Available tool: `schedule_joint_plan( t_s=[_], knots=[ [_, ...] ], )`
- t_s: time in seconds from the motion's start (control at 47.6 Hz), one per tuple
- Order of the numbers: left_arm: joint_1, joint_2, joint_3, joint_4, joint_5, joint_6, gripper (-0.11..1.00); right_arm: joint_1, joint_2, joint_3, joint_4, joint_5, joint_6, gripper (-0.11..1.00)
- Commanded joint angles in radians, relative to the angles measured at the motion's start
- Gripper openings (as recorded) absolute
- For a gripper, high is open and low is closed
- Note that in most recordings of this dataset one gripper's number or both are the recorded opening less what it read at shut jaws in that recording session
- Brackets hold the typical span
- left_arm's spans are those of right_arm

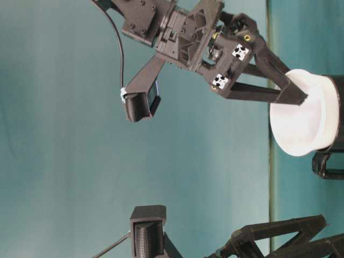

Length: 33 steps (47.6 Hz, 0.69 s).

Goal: Put a paper cup into the cup holder on your left arm.
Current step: 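Lower the white cup into the black mug with the right gripper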

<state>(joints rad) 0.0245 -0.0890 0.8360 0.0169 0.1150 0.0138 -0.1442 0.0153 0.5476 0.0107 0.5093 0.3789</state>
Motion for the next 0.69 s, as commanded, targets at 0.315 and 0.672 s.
schedule_joint_plan(
  t_s=[0.315,0.672],
  knots=[
    [0.003,-0.005,-0.009,0.002,-0.008,-0.002,0.91,-0.025,-0.055,0.012,0.0,-0.008,0.011,0.92],
    [0.006,-0.005,-0.006,0.003,-0.008,-0.003,0.91,-0.02,-0.14,0.043,0.003,0.006,0.014,0.92]
  ],
)
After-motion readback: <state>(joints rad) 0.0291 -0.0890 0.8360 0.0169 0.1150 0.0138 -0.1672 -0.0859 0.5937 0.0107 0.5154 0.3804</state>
